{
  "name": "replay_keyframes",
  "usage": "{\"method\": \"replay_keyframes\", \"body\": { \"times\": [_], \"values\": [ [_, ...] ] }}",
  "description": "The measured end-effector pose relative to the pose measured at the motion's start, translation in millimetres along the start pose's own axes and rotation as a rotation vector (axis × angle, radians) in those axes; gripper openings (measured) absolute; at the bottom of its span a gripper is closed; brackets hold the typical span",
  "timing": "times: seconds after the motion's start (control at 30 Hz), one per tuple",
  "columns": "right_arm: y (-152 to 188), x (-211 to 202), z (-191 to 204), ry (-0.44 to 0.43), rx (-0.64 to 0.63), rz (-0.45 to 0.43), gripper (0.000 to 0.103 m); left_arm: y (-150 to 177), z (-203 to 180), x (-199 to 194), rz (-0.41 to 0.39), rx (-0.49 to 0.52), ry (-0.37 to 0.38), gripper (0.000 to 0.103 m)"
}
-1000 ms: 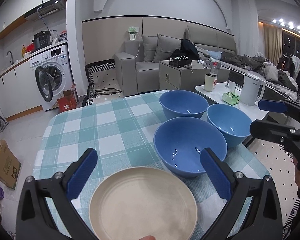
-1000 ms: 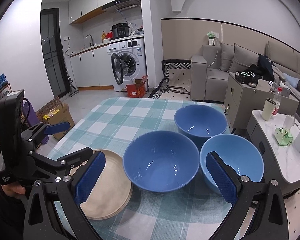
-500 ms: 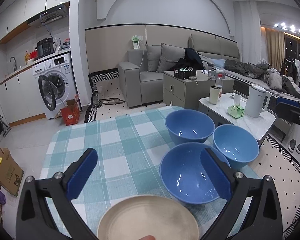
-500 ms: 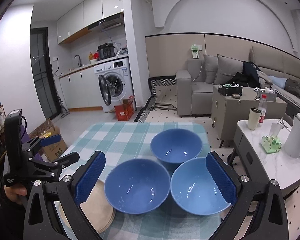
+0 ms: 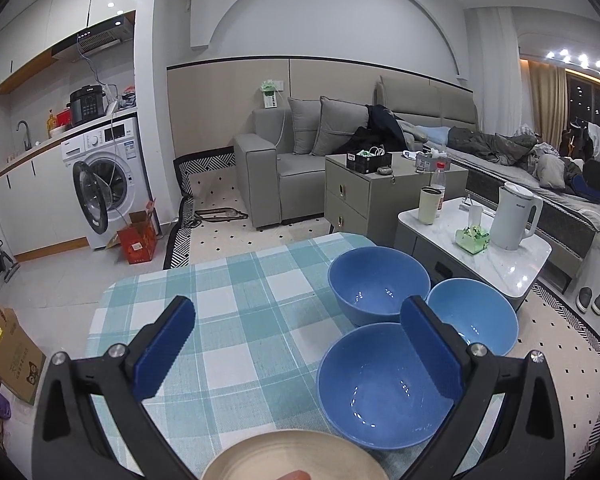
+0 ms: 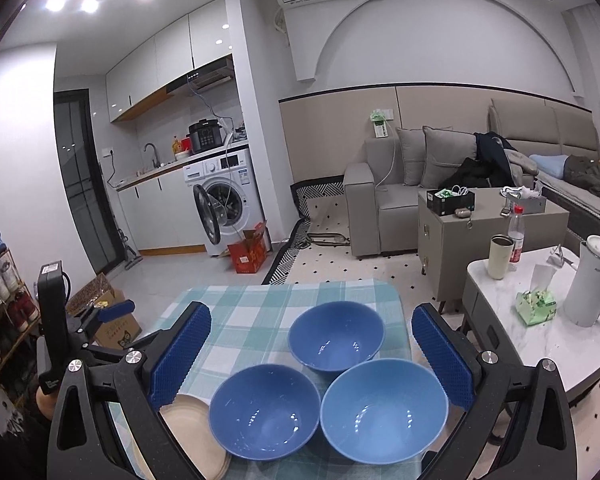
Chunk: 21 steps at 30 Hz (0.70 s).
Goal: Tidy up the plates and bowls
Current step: 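Bring both grippers over the blue bowls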
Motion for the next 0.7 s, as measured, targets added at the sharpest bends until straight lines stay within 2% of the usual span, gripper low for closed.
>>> {"method": "replay_keyframes", "body": {
  "times": [0.1, 0.4, 0.7],
  "values": [
    [-5.3, 7.8, -6.2, 0.014, 0.003, 0.017, 0.102, -2.1, -1.0, 11.9, 0.017, 0.002, 0.002, 0.103],
    [2.1, 56.9, -16.9, 0.028, 0.010, 0.138, 0.102, -7.5, -5.2, 49.3, 0.062, -0.004, 0.013, 0.103],
    [9.6, 96.0, -28.1, 0.031, 0.009, 0.193, 0.102, -11.1, -10.6, 79.4, 0.097, -0.006, 0.031, 0.103]
  ]
}}
Point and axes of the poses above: each gripper's, at about its wrist camera, not at the fingertips, and x roughly the way its jaws point, z to its left, y to its underside, the point moved 2 cm from there along x, roughly the way its jaws point, and after that the axes turned 7 degrees about -z, right-handed, at the moved point
